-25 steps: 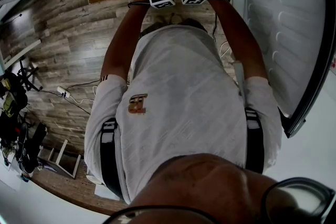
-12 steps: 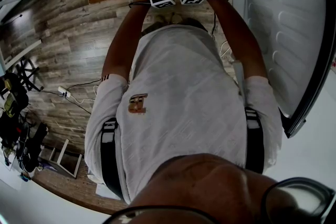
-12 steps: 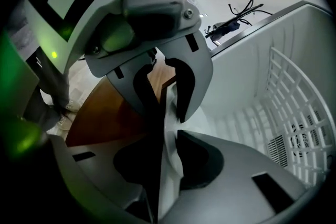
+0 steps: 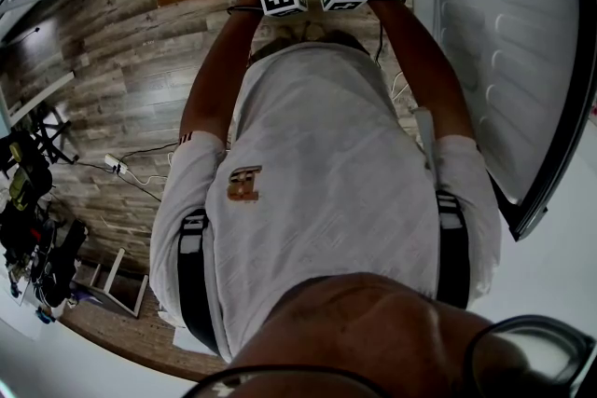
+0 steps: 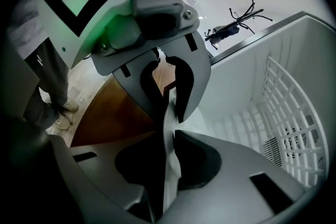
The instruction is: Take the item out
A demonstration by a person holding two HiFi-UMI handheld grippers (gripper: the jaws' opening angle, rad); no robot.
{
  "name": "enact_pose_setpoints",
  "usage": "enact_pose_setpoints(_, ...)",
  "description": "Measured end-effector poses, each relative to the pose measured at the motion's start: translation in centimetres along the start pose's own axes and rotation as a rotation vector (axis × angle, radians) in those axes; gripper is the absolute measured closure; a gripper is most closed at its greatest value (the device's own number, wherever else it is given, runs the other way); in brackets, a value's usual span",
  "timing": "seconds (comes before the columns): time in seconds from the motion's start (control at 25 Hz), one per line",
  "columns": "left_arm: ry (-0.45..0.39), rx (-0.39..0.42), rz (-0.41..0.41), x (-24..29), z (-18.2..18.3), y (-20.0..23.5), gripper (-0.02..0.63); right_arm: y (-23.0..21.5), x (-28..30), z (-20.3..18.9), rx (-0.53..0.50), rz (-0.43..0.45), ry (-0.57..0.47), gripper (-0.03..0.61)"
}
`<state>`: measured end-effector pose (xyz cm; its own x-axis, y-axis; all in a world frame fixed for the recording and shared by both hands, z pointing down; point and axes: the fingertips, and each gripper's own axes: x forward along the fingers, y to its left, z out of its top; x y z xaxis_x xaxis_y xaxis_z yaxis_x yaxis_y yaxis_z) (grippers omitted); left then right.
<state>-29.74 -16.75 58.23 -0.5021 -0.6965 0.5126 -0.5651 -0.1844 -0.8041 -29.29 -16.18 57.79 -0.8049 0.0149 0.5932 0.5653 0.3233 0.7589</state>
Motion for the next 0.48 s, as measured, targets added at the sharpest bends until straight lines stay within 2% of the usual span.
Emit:
enact_pose_setpoints(0.16,-0.017,0.013,0.002,-1.0,0.9,-0.5,0.541,0.4,-1.2,0.0,-0.003,-0.022,-0.002,0.508)
enact_pose_setpoints(0.48,-0.063,0.047,0.069,-2.8,1.2,0.8,0.561,-0.6,-2.6,1.1,-0.026,-0.082,-0.007,0.523)
